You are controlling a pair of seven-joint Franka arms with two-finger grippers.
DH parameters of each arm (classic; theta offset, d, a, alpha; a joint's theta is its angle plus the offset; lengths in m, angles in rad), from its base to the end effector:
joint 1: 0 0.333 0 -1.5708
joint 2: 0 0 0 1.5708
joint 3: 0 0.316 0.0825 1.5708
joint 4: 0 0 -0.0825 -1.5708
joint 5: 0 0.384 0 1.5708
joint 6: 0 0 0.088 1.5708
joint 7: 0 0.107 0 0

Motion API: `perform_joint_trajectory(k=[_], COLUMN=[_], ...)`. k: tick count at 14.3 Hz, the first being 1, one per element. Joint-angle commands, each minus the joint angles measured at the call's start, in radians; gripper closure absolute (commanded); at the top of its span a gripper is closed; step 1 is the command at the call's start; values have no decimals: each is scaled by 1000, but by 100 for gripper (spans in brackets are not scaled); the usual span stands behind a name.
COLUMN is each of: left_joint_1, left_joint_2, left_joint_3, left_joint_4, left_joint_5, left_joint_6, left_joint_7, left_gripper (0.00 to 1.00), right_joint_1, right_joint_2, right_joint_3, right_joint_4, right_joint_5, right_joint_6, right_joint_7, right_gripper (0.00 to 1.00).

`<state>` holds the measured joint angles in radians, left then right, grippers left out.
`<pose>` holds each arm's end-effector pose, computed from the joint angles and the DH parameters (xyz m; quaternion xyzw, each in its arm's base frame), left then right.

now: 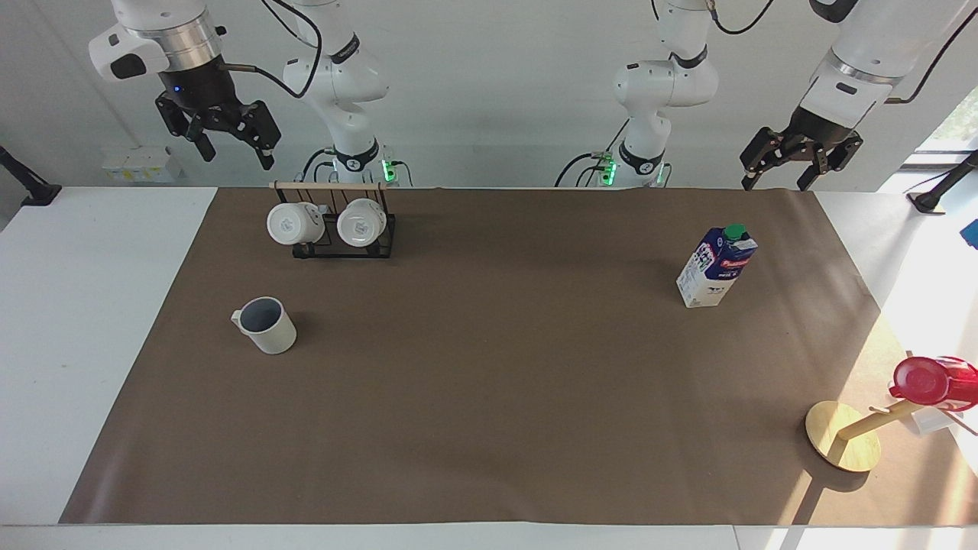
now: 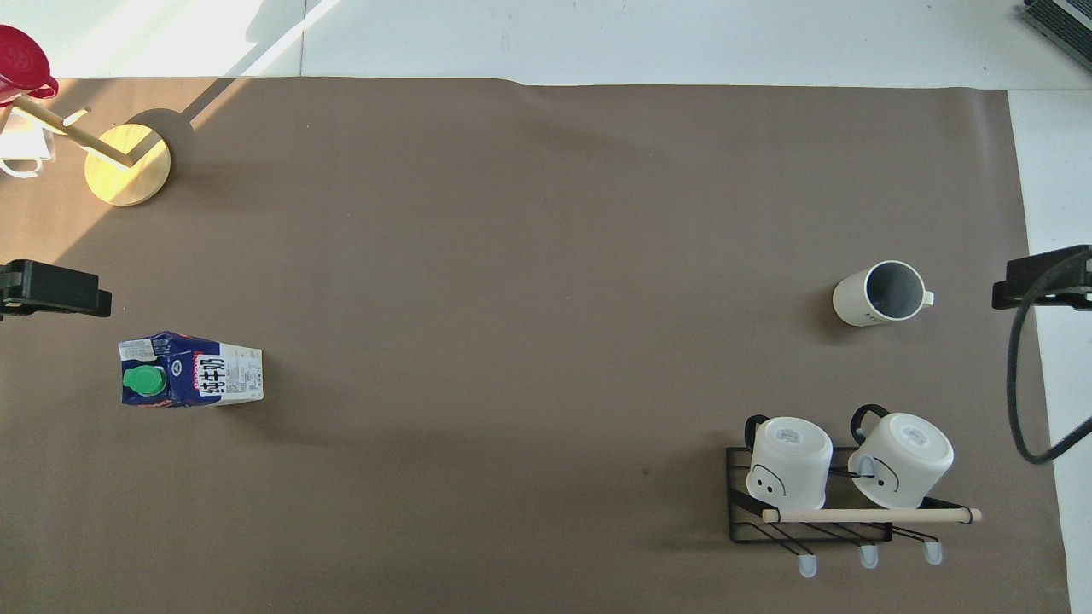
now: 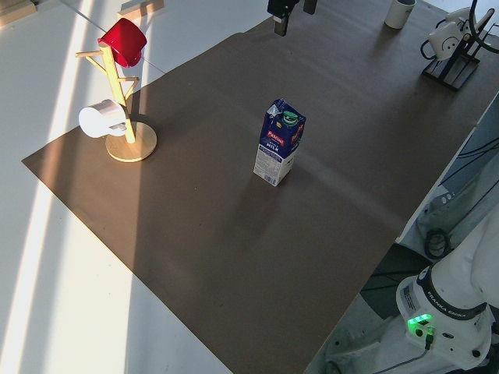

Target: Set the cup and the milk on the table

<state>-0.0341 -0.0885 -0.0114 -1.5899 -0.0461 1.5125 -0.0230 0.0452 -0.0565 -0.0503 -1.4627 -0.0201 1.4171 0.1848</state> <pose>0.5200 -0.0291 0.6581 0.9997 -0.0127 0.0048 0.0227 0.5190 -0.0060 0.6914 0.9953 -0.0964 0.0062 0.0080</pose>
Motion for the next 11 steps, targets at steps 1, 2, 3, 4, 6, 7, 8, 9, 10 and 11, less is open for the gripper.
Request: perform_joint_trajectory(k=[1,2,3,4,6,7,8,9,10,11], left_joint_1=[-1,-1,-1,-1,-1,-1,-1,-1,-1,-1], left_joint_2=[0,0,0,0,0,1,0,0,0,0], left_joint_3=[2,2,2,2,2,2,2,2,2,2], left_joint_4=[18,18,18,18,18,18,18,18,18,18], left_joint_5=[0,0,0,0,0,0,0,0,0,0], left_joint_6=[-25,-25,-25,-25,-25,-25,-25,-25,-25,-25], left_joint_7=[-6,-6,-6,-6,-6,-6,-6,-6,-6,-6], left_gripper=[0,0,0,0,0,0,0,0,0,0], right_joint_1=[-11,-11,-11,-11,-11,-11,-11,-11,-11,-11], right_joint_2=[-12,-13,-13,-13,-13,-13,-13,-13,-13,-13], right_joint_3=[-2,-2,-2,-2,-2,-2,-2,-2,-2,-2], right_joint_4=[-14,-14,-14,-14,-14,-14,-14,-14,-14,-14], right_joint_5=[14,14,14,14,14,14,14,14,14,14], right_joint_6=[6,6,6,8,6,8,10,10,10,10], right_joint_7=[-36,-36,-36,-35,-24,-24,-22,-22,-22,-21], right_gripper=[0,0,0,0,0,0,0,0,0,0])
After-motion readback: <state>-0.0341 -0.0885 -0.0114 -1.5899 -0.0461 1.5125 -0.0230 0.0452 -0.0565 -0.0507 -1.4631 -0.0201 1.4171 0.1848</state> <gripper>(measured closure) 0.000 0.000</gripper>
